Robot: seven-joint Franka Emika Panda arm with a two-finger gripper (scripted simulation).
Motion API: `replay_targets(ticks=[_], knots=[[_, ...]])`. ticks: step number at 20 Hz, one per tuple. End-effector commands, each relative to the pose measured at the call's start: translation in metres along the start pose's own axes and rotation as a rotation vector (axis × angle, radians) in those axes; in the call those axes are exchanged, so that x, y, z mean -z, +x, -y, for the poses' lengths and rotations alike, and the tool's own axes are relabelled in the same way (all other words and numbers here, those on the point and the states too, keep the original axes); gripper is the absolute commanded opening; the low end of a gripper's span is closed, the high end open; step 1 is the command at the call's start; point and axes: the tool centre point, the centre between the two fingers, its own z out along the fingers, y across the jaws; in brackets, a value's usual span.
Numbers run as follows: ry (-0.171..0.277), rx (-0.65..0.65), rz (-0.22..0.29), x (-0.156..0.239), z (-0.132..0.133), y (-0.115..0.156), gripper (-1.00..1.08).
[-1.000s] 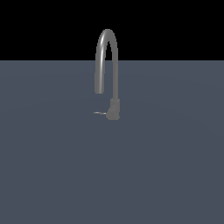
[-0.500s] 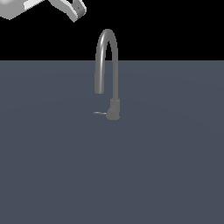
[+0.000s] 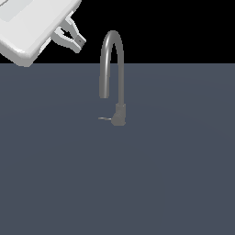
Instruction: Turn on the faucet by rotating a designated handle.
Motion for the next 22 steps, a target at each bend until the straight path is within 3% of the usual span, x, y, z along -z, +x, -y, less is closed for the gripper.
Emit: replay_targets(ticks=[1,22], knots=[[-0.049,0.049,0.003,-0.005,0.004,0.01,-1.0],[-0.406,0.398,0.038,-0.055,0.035,0.07,-1.0]])
